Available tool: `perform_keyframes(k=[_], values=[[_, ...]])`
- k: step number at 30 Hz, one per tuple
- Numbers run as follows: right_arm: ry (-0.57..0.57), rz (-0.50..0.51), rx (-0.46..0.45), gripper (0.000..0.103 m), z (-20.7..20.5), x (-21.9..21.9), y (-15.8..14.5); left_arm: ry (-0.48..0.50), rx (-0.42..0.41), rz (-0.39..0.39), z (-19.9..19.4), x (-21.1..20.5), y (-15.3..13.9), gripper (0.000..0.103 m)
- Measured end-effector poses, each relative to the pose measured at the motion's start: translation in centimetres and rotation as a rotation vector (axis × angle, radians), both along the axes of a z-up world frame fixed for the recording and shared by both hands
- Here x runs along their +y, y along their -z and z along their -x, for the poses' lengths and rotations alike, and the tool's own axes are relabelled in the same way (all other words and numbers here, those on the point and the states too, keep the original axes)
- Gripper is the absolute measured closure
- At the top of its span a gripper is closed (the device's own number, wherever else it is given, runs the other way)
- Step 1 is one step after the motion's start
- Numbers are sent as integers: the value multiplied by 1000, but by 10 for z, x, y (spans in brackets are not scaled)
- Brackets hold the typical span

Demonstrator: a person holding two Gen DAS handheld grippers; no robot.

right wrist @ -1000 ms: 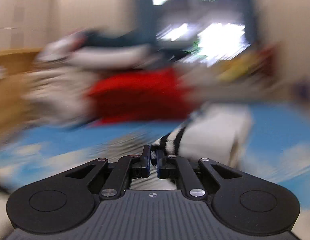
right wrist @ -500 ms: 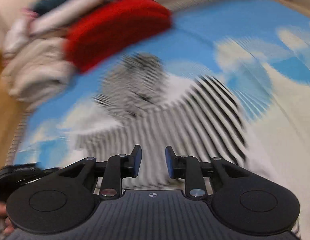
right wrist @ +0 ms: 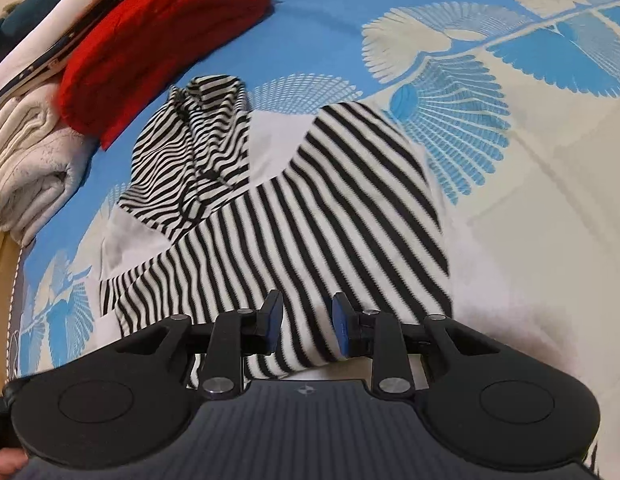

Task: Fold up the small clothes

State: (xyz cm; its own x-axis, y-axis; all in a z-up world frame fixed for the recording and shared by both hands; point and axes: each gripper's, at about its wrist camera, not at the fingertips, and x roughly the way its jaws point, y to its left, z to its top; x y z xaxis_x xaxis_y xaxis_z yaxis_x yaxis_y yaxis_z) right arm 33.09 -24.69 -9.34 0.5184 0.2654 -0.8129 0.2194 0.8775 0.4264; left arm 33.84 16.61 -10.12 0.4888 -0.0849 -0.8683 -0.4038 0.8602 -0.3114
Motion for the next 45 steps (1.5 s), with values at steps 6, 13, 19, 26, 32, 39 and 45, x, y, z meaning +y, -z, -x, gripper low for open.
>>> perform_keyframes(k=[6, 13, 19, 26, 32, 39, 45], values=[[47, 2, 29, 73, -1, -13, 8, -24, -124, -60, 41, -8, -50, 97], [159, 68, 149, 79, 1, -32, 33, -52, -59, -142, 39, -3, -39, 95], [155, 84, 78, 77, 4, -26, 18, 70, 5, -18, 22, -15, -8, 87], [160, 66, 153, 77, -2, -30, 33, 46, 32, -67, 19, -11, 2, 79], [78, 97, 115, 73, -9, -20, 27, 35, 88, -50, 12, -10, 22, 71], [57, 79, 93, 73, -9, -25, 19, 112, -16, -169, 11, -28, -3, 63], [26, 67, 150, 72, -7, -25, 27, 83, 56, -173, 13, -30, 6, 63]])
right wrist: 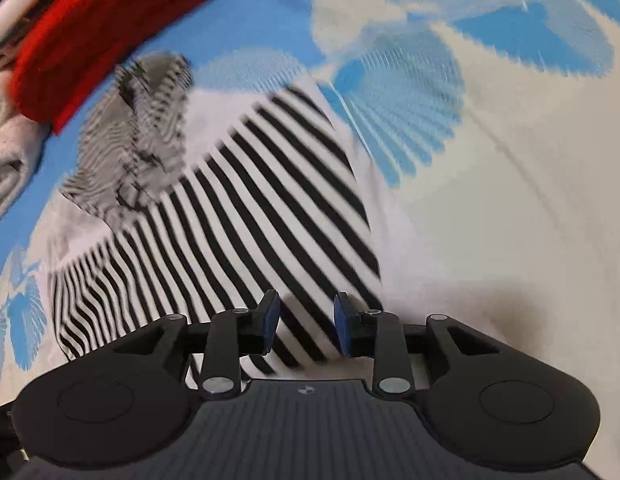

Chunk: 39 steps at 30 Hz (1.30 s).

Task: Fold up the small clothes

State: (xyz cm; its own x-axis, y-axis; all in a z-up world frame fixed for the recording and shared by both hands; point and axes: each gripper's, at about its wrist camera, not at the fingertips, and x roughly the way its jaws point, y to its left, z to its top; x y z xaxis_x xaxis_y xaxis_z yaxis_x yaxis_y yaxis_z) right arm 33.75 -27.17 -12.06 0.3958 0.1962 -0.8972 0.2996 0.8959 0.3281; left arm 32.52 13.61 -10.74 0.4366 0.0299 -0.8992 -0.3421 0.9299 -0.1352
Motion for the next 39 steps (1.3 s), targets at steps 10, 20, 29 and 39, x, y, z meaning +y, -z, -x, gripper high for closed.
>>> perform_keyframes(k=[10, 20, 29, 39], values=[[-103, 178, -173, 72, 16, 17, -47, 108, -213, -75, 3, -31, -39, 58], [-172, 287, -235, 72, 30, 14, -61, 101, -331, -135, 7, -47, -52, 42], [-171, 283, -233, 72, 29, 6, -57, 112, -429, -178, 9, -56, -62, 35], [-157, 243, -242, 72, 12, -2, -62, 136, -411, -176, -29, -38, -65, 71]])
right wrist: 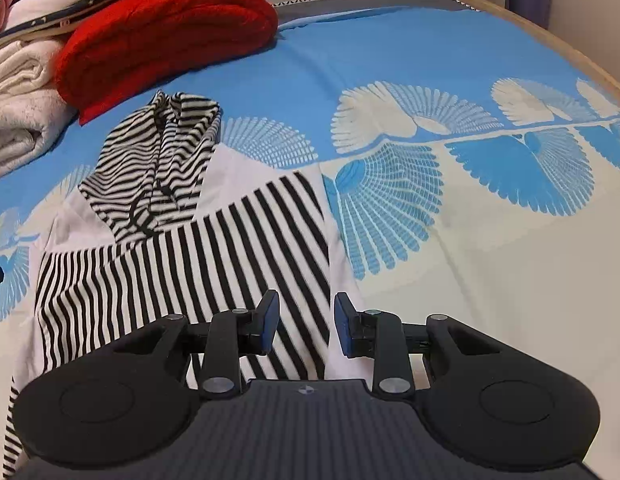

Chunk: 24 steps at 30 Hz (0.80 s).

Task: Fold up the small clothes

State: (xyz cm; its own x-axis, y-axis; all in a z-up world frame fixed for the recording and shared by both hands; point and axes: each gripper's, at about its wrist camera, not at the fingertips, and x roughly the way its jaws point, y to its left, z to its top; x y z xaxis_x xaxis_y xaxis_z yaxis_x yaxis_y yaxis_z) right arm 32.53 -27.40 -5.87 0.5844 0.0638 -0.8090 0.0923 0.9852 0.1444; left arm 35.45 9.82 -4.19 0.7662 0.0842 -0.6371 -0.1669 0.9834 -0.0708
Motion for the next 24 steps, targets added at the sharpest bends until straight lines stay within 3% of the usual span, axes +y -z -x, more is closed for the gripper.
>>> perform_keyframes(k=[5, 9, 19, 22, 24], values=[[20, 3, -28, 73, -11, -4, -3, -8, 24, 17, -81, 10, 0, 79], [38, -4, -40, 88, -18, -5, -1, 18, 62, 28, -162, 17, 4, 79], [16, -13, 16, 88, -35, 10, 15, -44, 143, 171, -322, 41, 50, 78], [0, -4, 28, 88, -38, 15, 20, -64, 133, 203, -353, 43, 62, 72], [-3, 3, 36, 88, -40, 16, 24, -74, 137, 216, -373, 41, 70, 62]])
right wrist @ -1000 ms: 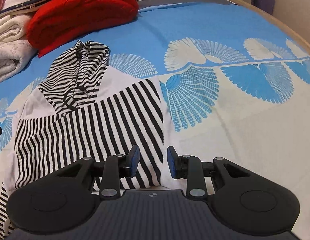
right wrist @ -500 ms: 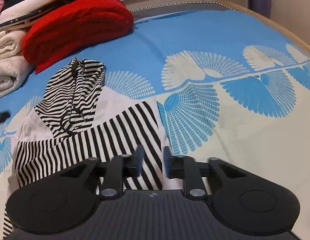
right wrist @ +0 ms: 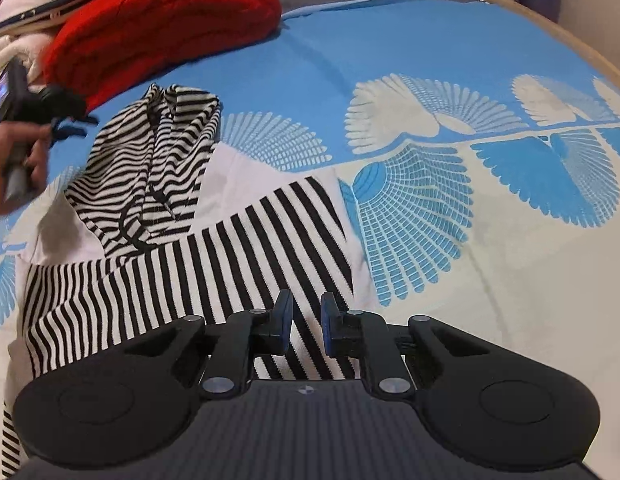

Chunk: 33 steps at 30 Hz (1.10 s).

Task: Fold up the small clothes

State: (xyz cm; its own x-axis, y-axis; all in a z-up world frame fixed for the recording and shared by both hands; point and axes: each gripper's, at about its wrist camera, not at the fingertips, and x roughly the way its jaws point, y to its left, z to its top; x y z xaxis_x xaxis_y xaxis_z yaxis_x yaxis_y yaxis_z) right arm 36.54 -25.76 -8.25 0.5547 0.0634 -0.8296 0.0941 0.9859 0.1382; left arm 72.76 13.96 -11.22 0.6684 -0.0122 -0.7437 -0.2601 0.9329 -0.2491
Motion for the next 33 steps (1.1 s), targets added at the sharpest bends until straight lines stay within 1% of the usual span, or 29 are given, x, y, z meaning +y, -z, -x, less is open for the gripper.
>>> perform_keyframes(k=[2, 4, 7, 8, 9, 11, 13, 15, 16, 19, 20, 21, 22, 23, 24, 25, 26, 27, 28, 29, 30, 31, 32, 33], values=[[11, 6, 16, 88, -1, 0, 5, -11, 11, 9, -17, -2, 7, 56], [17, 7, 25, 88, -3, 1, 8, 7, 37, 23, -33, -6, 16, 55], [18, 19, 20, 88, -3, 2, 8, 41, 80, -31, -48, -15, 25, 56], [21, 23, 20, 88, -3, 1, 8, 59, 92, -37, -50, -17, 28, 58], [27, 24, 21, 88, -2, 0, 8, 81, 101, -36, -51, -20, 30, 75], [37, 21, 22, 88, -1, -2, 8, 124, 107, -38, -48, -26, 31, 101], [47, 22, 22, 88, -1, -4, 6, 161, 83, -78, -38, -34, 22, 101], [61, 12, 16, 88, 0, -8, 2, 216, 37, -108, -19, -42, 2, 101], [71, 5, 11, 88, 0, -11, -1, 250, 8, -111, -5, -47, -10, 101], [101, -21, -17, 88, 5, -20, -14, 367, -87, -92, 58, -62, -50, 102], [113, -28, -31, 88, 7, -24, -19, 423, -113, -98, 87, -69, -65, 102], [127, -36, -43, 88, 9, -29, -25, 477, -141, -116, 119, -77, -77, 102], [143, -43, -53, 88, 12, -32, -29, 539, -174, -124, 159, -84, -90, 102], [158, -55, -66, 88, 15, -37, -35, 586, -195, -112, 195, -89, -100, 102], [165, -66, -79, 88, 19, -41, -41, 638, -205, -108, 232, -95, -107, 102], [169, -75, -96, 88, 23, -45, -47, 701, -216, -118, 278, -102, -115, 102], [175, -81, -112, 88, 28, -48, -52, 745, -216, -116, 315, -106, -117, 102], [183, -91, -127, 87, 33, -51, -57, 787, -191, -96, 354, -109, -119, 101], [188, -107, -140, 87, 38, -53, -61, 829, -141, -79, 388, -112, -116, 101], [191, -130, -155, 87, 43, -55, -64, 863, -94, -80, 416, -116, -112, 97], [193, -149, -165, 87, 47, -57, -66, 876, -66, -92, 440, -117, -110, 97], [196, -168, -174, 87, 52, -57, -68, 866, -56, -86, 460, -114, -108, 97], [194, -186, -178, 85, 56, -57, -68, 825, -63, -54, 472, -108, -109, 94], [189, -213, -178, 83, 60, -57, -69, 754, -79, 3, 478, -98, -109, 86]])
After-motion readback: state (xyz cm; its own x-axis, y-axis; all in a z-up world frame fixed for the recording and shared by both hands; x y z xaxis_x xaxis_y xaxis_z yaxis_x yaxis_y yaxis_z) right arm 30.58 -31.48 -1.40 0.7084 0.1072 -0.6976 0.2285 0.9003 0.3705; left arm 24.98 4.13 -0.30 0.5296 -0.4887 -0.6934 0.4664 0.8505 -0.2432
